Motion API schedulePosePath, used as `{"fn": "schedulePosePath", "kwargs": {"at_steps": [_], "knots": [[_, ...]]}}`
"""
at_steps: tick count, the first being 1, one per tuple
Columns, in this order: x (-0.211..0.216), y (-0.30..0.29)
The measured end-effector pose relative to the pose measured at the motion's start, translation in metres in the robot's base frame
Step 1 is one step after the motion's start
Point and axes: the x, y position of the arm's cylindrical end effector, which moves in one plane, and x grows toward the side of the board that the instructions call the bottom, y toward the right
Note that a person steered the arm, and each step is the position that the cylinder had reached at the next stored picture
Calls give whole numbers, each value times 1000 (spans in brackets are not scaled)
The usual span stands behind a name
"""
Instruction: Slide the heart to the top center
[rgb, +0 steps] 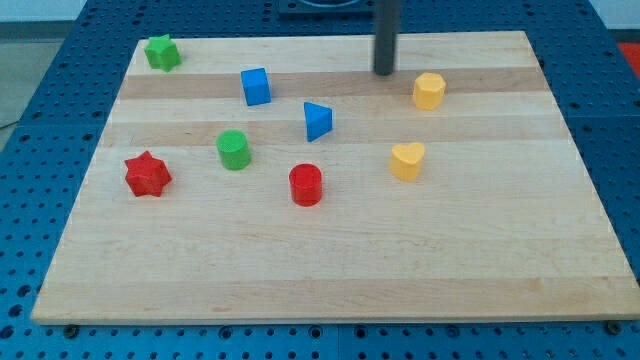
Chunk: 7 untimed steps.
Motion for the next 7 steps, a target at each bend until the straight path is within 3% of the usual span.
{"fn": "schedulePosePath", "kwargs": {"at_steps": [1,2,6,7], "knots": [[14,64],[79,67],[195,41],[195,-1]]}}
